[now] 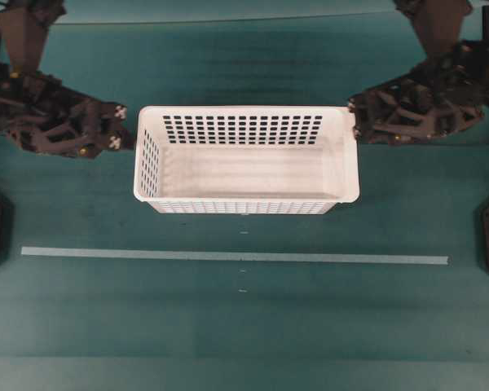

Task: Lift the white basket with both hands.
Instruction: 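Move both grippers inward toward the short ends of the white basket, then lower both grippers over the basket's end rims and close on them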

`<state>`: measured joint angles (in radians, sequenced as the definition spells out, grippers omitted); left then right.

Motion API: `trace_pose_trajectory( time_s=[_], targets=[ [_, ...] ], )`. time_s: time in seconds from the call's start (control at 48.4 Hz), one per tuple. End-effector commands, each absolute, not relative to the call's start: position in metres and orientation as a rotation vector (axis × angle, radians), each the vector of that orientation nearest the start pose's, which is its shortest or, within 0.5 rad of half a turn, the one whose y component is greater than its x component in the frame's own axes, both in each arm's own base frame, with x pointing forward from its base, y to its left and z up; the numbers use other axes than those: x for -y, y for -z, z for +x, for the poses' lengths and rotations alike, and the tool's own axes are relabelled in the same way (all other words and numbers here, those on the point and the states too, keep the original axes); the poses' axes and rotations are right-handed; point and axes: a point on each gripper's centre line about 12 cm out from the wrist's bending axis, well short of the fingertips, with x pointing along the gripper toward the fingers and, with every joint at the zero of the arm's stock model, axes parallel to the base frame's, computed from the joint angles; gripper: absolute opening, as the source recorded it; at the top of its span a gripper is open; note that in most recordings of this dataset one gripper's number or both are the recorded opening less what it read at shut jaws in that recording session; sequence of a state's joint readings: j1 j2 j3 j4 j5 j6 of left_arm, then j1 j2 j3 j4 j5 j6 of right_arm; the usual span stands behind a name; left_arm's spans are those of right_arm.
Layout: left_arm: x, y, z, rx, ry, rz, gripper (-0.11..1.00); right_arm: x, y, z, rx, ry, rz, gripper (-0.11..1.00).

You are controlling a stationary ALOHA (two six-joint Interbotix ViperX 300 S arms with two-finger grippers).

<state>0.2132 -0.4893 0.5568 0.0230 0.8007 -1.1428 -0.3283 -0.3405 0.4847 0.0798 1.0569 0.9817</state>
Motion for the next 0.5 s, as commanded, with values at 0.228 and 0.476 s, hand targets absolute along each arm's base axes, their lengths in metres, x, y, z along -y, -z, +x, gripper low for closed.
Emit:
trace_pose_trajectory(
  time_s=[0.228,0.476],
  targets=[
    [-0.072,-0.309,0.284,-0.802,-0.800,-1.114,-0.06,0.094,-0.279,0.294,-1.193,0.901,1.021,-0.03],
    [-0.073,-0.309,0.287,-0.765,-0.760,-1.091,-0.05,0.097,-0.279,0.303,-1.112,0.863,1.031,0.02]
  ],
)
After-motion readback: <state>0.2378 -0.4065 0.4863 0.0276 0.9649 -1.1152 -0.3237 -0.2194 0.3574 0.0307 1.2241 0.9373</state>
